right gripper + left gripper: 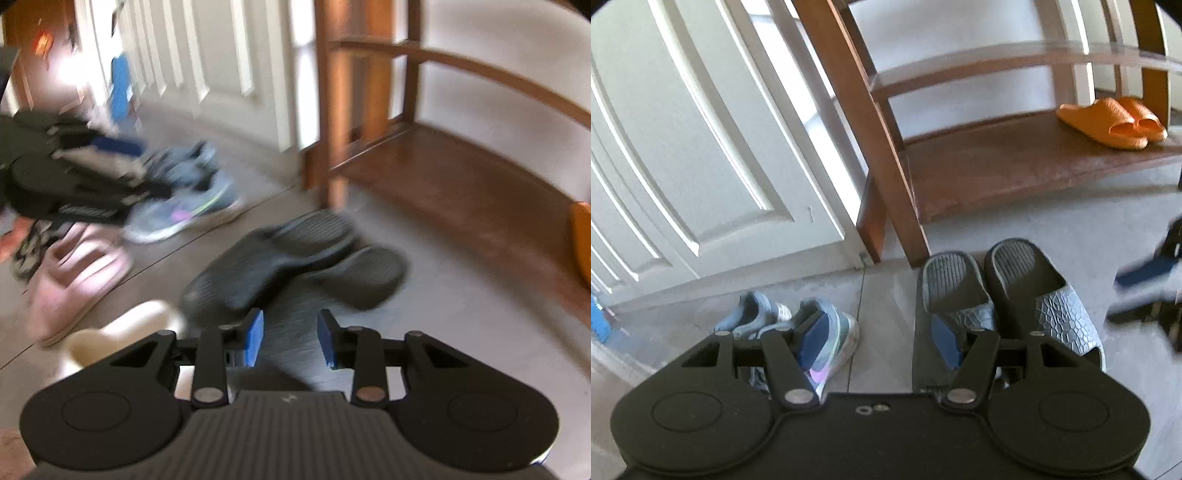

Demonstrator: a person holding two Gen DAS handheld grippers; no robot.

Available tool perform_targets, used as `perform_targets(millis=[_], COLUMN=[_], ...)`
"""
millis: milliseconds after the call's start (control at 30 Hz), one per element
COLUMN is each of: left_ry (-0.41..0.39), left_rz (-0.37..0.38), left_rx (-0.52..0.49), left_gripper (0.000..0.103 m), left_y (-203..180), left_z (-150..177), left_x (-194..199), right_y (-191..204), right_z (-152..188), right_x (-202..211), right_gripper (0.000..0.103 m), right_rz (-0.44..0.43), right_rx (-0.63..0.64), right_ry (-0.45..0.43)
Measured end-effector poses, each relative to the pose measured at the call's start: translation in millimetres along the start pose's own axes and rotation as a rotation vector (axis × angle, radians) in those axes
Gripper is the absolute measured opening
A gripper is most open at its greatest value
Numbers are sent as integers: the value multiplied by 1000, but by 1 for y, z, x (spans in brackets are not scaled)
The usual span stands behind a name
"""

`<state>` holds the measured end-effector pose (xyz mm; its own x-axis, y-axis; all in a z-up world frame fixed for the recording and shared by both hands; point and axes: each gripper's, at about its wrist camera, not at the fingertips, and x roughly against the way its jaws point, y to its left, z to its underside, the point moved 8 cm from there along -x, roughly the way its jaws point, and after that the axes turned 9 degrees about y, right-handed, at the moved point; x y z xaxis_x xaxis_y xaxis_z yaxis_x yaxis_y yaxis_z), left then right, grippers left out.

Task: Organize scattered shoes
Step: 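Open the right tool and move both tools toward the black slides, then insert the right tool fingers into both black slides and close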

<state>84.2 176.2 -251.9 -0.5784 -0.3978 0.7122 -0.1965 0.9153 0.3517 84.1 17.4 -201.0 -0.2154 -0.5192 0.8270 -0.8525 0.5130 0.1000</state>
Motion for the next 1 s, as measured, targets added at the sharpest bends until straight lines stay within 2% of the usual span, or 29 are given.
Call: perform_targets(millis=[100,167,233,300,400,467,533,667,733,800,867,1000], left_ry=[-52,-93,-108,-106,-67,-69,-95,-107,-89,-67,-64,-46], left_rz=[45,80,90,105,149,160,163,171,185,193,186,181], left_rx=[48,99,153,214,312,329,338,382,416,426,430,451], left_gripper=[62,62,62,62,62,62,62,62,62,62,62,62], left_y=[8,14,19,24,30,33,38,45,47,48,50,56], left_z=[3,8,16,24,32,33,35,43,51,59,64,74], left_x=[-6,-14,-23,-34,-51,-55,-58,-64,-71,-74,-75,-75], right_y=[33,42,46,29,1,-27,-32,-6,11,25,32,30], right_z=[-4,-6,-14,-28,-43,-56,-59,-32,-12,4,15,15], right_x=[-16,-22,-31,-39,-47,-53,-53,-57,-67,-82,-98,-112], right_gripper=[36,36,36,37,37,38,38,38,38,40,45,47], right_rz=[7,30,71,112,123,142,173,184,170,164,193,227], right_rx=[5,-13,-20,-115,-284,-428,-444,-394,-424,-494,-580,-707], right_ry=[97,112,87,60,65,75,65,97,122,107,74,-35])
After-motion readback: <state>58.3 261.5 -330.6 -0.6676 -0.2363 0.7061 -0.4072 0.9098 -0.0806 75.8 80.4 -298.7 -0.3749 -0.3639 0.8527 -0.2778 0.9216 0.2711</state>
